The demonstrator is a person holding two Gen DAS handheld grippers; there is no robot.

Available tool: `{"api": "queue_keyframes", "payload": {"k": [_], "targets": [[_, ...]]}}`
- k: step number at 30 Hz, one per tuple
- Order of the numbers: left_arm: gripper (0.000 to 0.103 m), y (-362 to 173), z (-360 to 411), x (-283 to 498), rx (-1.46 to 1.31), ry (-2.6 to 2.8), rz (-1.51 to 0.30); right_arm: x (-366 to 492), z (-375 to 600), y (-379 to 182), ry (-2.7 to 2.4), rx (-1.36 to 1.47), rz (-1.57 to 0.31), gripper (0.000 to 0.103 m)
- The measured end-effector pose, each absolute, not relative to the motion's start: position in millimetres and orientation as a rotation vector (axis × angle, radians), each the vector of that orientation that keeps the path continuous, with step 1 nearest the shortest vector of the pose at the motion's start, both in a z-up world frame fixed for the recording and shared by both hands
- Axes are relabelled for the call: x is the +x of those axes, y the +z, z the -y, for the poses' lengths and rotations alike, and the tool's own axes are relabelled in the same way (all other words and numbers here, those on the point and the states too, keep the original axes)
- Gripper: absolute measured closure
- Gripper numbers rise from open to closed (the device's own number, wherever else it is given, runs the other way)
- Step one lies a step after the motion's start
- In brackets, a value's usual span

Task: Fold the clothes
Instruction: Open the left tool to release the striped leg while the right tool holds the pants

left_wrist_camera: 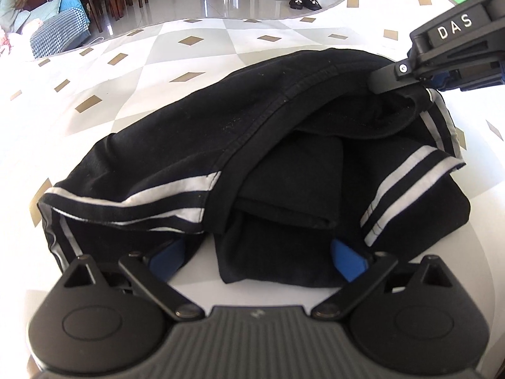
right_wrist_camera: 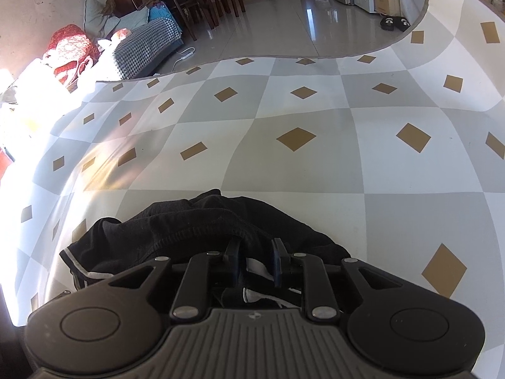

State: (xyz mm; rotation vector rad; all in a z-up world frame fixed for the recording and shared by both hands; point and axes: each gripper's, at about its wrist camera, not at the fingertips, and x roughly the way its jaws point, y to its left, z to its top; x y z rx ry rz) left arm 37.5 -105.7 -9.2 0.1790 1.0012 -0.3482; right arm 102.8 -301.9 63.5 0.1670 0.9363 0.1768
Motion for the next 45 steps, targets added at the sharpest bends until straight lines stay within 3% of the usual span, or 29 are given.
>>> {"api": "queue_keyframes", "payload": {"k": [21,28,39,45], "targets": [[0.001,-8,53,-26,0.108,-0.240,-1.063,39,282,61,0.338,0.019,-1.014,0.068],[0.001,-7,43,-42,0.098,-0.252,-1.032,17,283,73,0.361,0.032,-0.991,0.059],[0.004,12,14,-66,0.077,-0.208,-1.012,-9,278,89,0.359,0.013,-0.973,0.057],[0.006,41,15,-69,0.147,-0.218,-0.917,-26,279,95,0.352,-0.013,-0.946,0.056]]}}
